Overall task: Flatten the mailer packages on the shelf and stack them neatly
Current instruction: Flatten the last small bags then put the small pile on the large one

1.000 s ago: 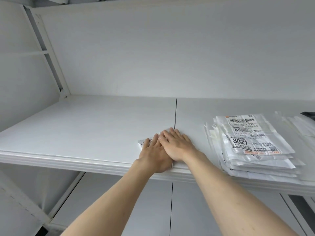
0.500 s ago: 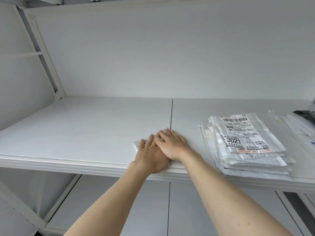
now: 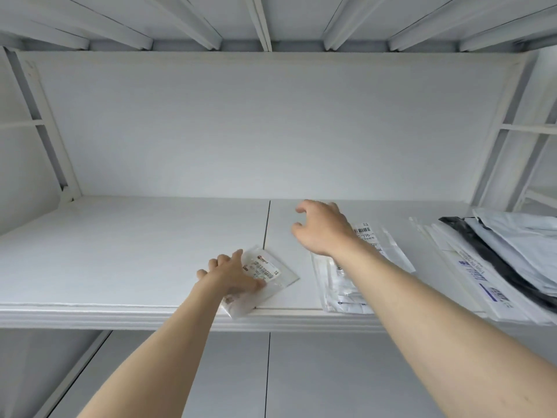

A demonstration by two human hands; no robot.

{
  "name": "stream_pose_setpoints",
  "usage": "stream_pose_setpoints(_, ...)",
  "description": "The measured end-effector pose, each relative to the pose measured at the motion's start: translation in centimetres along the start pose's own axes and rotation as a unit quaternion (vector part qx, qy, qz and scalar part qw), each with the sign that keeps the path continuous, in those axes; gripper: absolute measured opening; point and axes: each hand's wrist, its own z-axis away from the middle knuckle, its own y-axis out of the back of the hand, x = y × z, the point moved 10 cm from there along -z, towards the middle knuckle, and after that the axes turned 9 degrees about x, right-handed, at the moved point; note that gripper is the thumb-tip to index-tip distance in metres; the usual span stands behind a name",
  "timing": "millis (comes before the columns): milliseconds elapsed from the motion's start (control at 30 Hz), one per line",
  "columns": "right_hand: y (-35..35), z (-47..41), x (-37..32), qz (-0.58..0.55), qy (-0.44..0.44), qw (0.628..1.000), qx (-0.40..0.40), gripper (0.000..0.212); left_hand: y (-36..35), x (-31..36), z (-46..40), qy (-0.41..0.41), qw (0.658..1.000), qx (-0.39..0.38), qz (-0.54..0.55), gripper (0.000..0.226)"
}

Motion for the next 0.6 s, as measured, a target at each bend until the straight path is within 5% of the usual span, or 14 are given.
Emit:
stream_pose_setpoints(133,-0.4,2.4,6.0,0.165,-0.093,0.979,-0.072,0.106,0.6,-1.6,0.5,0.051,0.998,-0.044,0.01,0.12)
stream_pose_setpoints(267,-2.2,3.9,9.8,0.092,-0.19,0.968,-0.138,0.128,1.2,-1.3,0.7,0.06,0.995,0.0,0.082,0.086)
stream_pose_setpoints(367,-2.2,3.9,10.9,0.013,-0.227,0.964,-0.134,0.1,2.4,0.4,1.2,0.035,0.967,0.031,0.249,0.041)
stream_pose_setpoints(467,-0.7,3.4,11.1,-0.035,-0.197,0.974,-0.104,0.026,3.9,2.7,2.3,0.009,0.927,0.009,0.374,0.016)
stream_pose_setpoints(600,0.6,2.9,12.7,-0.09,-0.199,0.974,-0.063,0.026,5.7,5.0,3.0,0.007,0.881,-0.005,0.474,0.014)
